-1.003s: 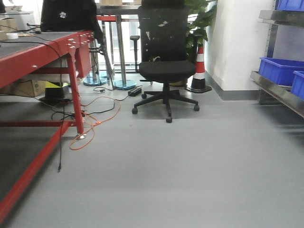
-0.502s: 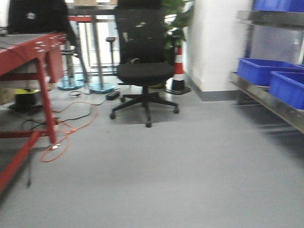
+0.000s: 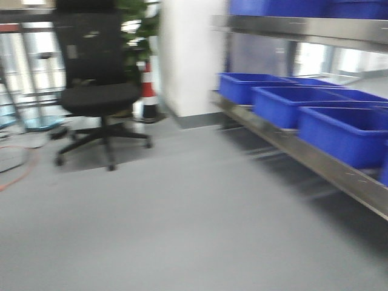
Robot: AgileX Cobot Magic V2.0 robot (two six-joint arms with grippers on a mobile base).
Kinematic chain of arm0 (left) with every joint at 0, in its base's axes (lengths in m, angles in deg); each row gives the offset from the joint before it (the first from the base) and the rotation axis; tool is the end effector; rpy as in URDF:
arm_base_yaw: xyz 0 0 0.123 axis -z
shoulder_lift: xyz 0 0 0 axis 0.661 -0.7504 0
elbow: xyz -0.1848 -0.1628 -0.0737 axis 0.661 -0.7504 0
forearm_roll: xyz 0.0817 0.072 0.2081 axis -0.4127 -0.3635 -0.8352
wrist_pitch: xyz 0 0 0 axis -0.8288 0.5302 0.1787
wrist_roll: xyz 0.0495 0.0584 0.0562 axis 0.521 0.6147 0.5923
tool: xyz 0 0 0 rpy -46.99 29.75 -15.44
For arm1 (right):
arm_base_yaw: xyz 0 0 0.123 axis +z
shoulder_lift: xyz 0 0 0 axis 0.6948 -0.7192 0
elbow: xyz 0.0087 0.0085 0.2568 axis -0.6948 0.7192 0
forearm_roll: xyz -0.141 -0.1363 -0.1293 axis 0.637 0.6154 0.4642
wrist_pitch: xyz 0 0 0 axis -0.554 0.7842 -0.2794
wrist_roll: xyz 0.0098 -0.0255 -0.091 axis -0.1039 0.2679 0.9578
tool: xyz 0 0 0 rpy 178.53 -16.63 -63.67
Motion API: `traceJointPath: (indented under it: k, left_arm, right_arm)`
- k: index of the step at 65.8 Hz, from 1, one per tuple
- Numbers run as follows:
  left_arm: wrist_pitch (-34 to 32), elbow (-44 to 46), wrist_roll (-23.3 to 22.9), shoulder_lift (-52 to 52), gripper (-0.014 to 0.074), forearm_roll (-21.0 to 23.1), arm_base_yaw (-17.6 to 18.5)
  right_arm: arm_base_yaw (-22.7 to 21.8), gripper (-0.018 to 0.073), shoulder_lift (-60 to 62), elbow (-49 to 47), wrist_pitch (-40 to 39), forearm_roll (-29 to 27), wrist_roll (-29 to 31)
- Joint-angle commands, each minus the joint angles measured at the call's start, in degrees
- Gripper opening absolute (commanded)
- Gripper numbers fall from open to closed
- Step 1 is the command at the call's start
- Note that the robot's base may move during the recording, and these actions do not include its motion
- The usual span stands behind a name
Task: Stack two boxes on right shelf middle
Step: 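Hold the box stack in both grippers while driving to the steel shelf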
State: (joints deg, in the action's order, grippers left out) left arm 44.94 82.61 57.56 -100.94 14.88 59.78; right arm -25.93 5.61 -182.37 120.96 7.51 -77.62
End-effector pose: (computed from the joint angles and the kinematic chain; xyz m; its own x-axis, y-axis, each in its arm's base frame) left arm 0.2174 -0.0658 0.4980 -0.4637 0.0520 -0.8845 0.2162 0.9747 -0.0560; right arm 0.2289 0.0917 0.4913 -0.4514 -0.1290 -0.8830 -0.4404 0.8928 0.0946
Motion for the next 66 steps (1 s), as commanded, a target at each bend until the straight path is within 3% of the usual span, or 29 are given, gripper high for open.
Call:
traceJointPath:
  k: [1, 66]
  left_arm:
    - [-2.92, 0.7, 0.12, 0.55, -0.0111, -0.82, 0.0]
    - [-2.92, 0.7, 0.12, 0.55, -0.0111, -1.6, 0.0]
  right_arm:
    - [-0.13, -0.0153, 0.7, -0.71, -2.97, 0.17, 1.12]
    - [-0.13, -0.0153, 0.7, -0.71, -2.97, 0.17, 1.12]
